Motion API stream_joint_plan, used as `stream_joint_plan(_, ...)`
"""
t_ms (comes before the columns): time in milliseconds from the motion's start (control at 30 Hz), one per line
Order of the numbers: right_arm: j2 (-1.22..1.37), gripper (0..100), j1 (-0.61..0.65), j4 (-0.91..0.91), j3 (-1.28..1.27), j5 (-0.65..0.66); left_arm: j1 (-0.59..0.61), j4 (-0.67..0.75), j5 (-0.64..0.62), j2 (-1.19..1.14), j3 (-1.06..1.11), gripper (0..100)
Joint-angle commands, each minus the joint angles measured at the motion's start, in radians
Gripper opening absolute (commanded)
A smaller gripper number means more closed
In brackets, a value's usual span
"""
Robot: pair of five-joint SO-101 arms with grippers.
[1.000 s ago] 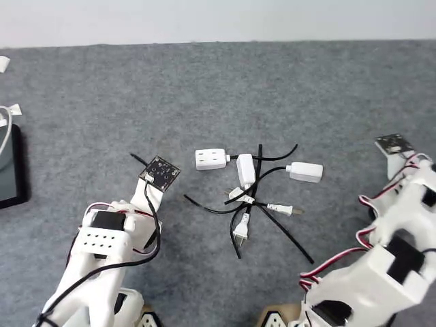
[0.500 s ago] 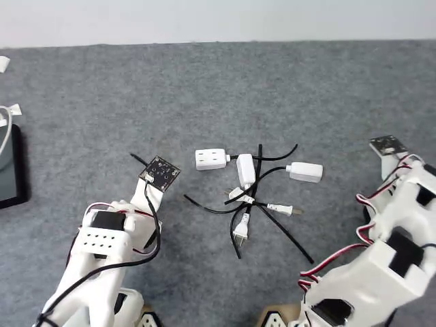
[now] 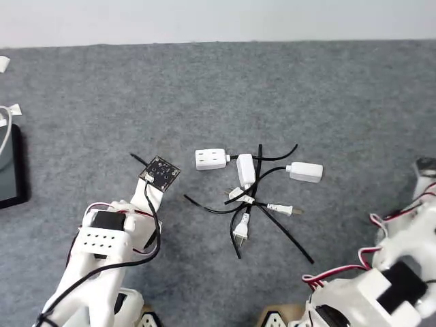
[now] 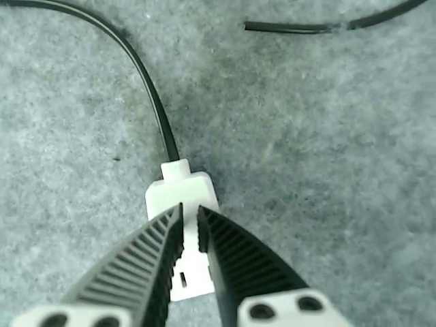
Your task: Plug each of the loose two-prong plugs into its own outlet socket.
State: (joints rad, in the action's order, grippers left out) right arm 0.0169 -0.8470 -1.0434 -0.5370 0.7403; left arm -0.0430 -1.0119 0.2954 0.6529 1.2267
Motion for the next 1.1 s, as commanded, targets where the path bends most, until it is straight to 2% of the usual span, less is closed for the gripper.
stream_joint_plan(0,-0.056,0.9,0.027,0.097,-0.055,-0.006,0.005,-0.014,0.011,-0.026,0.018,1)
stream_joint_plan(200,-0.054,0.9,0.091,0.142,-0.101,-0.008,0.005,-0.015,0.011,-0.026,0.018,1)
stream_joint_plan(500,-0.088,1.0,0.097,0.14,-0.035,-0.06,0.005,-0.015,0.011,-0.026,0.018,1)
stream_joint_plan(767,-0.09,1.0,0.186,0.142,-0.035,-0.068,0.005,-0.015,0.011,-0.026,0.018,1)
stream_joint_plan(867,-0.09,1.0,0.214,0.191,-0.034,-0.114,0.005,-0.015,0.011,-0.026,0.018,1)
stream_joint_plan(1067,-0.088,1.1,0.216,0.254,-0.034,-0.123,0.002,-0.017,0.014,-0.025,0.015,1)
